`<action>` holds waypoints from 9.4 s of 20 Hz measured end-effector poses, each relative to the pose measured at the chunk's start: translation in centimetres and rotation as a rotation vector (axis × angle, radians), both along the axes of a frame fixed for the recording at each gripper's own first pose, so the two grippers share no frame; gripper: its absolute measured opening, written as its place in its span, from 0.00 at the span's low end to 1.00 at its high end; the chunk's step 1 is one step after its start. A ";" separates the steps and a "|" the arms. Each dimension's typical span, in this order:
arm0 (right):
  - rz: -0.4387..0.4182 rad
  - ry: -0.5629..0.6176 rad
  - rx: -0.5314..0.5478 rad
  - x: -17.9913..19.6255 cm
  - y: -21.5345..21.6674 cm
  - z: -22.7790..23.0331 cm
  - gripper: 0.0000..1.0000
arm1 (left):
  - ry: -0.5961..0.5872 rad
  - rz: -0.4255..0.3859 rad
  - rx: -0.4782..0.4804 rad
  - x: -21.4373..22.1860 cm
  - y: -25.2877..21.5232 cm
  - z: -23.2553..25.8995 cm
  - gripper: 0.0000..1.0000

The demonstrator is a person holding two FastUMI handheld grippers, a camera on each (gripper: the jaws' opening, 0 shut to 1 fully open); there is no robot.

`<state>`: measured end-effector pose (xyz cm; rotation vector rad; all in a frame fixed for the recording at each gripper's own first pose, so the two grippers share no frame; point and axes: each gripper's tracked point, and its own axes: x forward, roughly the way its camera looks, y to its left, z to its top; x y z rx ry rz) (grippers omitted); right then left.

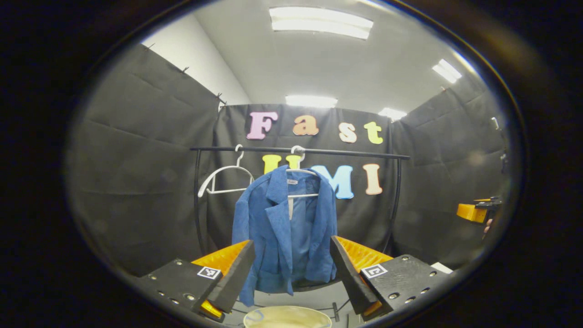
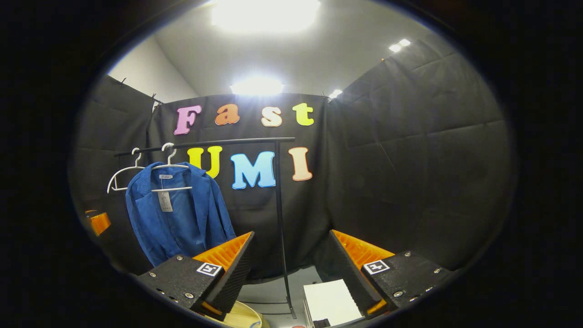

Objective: Grasp the clothes on the hanger with both hands and then place them into the laundry hamper below.

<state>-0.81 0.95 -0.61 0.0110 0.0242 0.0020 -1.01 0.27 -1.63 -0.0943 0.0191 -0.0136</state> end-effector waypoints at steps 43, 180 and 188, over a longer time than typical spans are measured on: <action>0.577 0.154 0.029 25.3 27.3 0.7 0.97 | 0.106 0.219 -0.152 18.6 2.3 0.8 0.95; 0.442 -0.436 -0.197 43.4 31.4 3.5 0.00 | 0.005 0.292 -0.121 31.1 23.0 -0.4 0.04; 0.461 -0.376 -0.241 46.2 32.2 -0.2 0.00 | 0.058 0.288 -0.168 31.3 22.4 -4.5 0.05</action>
